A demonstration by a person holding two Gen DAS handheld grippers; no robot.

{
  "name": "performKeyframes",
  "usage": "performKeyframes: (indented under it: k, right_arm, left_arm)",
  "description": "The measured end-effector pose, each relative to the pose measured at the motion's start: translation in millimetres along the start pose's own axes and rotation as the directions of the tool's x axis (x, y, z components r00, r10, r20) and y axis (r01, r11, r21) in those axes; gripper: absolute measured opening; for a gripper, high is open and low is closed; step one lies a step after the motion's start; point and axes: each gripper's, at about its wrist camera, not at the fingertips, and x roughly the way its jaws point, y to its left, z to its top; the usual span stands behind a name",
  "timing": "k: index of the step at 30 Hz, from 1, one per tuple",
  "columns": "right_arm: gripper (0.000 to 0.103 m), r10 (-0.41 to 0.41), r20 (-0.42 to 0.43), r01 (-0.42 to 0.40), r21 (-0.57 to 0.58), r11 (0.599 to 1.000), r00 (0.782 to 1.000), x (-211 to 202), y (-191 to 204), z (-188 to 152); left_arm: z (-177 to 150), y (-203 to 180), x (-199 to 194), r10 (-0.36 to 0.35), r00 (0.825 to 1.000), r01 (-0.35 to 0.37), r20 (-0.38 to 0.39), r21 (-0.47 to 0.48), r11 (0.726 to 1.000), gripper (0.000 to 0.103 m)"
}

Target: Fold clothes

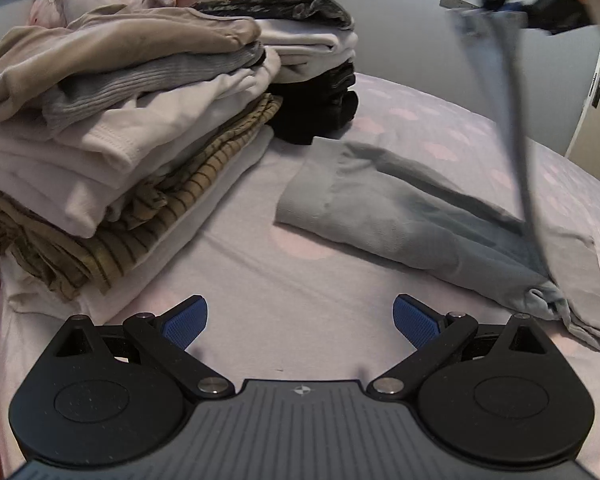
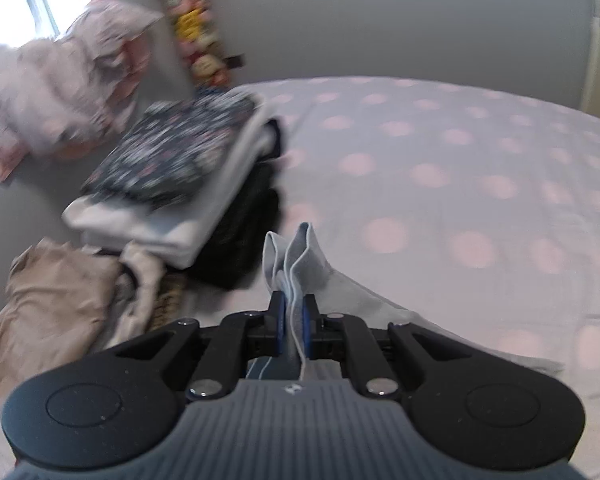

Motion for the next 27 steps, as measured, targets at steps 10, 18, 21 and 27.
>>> performKeyframes:
  k: [10, 18, 21, 27]
  right_arm:
    - [0.01, 0.02, -0.149, -0.023, -0.019, 1.0, 0.989, 121, 49, -35]
    - [0.025, 0.061, -0.176, -0.056, 0.029, 0.998, 0.983, 154, 44, -48]
    - [0.025, 0.066, -0.156, -0.06, 0.041, 0.997, 0.985, 142, 38, -47]
    - [0.029, 0.057, -0.114, -0.052, 0.045, 0.998, 0.992, 90, -2, -55]
  left_arm:
    - [-4, 5, 12, -0.005, 0.999, 0.006, -0.045, 0.039, 0.999, 0.103]
    - [-4, 10, 19, -0.011, 0.997, 0.012, -0.072, 0.012, 1.0, 0.103]
    - [-5, 8, 19, -0.019, 0.997, 0.021, -0.072, 0.028, 0.999, 0.103]
    - [-8, 4, 16, -0.031, 0.997, 0.034, -0.069, 0.048, 0.998, 0.103]
